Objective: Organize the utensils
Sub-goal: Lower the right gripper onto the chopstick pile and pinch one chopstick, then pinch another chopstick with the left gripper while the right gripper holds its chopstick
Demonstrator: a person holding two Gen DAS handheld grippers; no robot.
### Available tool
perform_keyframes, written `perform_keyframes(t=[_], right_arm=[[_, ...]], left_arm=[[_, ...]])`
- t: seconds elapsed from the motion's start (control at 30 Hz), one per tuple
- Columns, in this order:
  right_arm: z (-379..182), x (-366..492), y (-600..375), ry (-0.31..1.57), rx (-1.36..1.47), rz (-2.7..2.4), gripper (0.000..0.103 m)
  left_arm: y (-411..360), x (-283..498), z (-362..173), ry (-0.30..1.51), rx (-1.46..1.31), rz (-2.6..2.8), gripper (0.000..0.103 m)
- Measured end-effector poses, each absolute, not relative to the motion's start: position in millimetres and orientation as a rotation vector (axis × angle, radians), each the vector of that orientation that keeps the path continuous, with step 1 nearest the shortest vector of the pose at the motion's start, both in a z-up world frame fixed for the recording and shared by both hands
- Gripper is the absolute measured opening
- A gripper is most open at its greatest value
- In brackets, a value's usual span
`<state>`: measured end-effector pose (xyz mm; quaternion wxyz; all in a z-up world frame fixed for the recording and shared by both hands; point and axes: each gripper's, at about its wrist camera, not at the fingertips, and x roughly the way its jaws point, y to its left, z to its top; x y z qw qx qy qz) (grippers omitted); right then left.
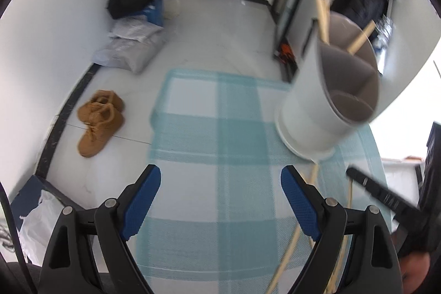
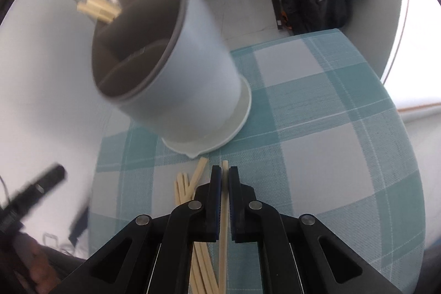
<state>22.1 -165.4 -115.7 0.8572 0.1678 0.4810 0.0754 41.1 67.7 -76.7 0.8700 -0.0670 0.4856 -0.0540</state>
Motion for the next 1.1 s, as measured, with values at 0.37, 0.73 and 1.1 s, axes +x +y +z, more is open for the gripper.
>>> perform_keyframes(t=[0.37, 0.73, 1.1], right_arm=[[-87.2, 17.8, -227.2, 0.865, 0.571, 0.188, 0.004], [-110.2, 8.3, -273.7, 0.803, 0.741, 0.114, 0.004], [-114.6, 7.2, -284.1, 0.805, 0.766, 0.128, 0.004]], left_arm=[[8.1, 36.8, -93.5, 1.055, 0.003, -0.26, 0.086], [-36.0, 52.9, -113.5, 1.074, 0.154, -0.224, 0.086], [-52.1, 44.2, -123.3, 1.009, 0.346, -0.218, 0.074]])
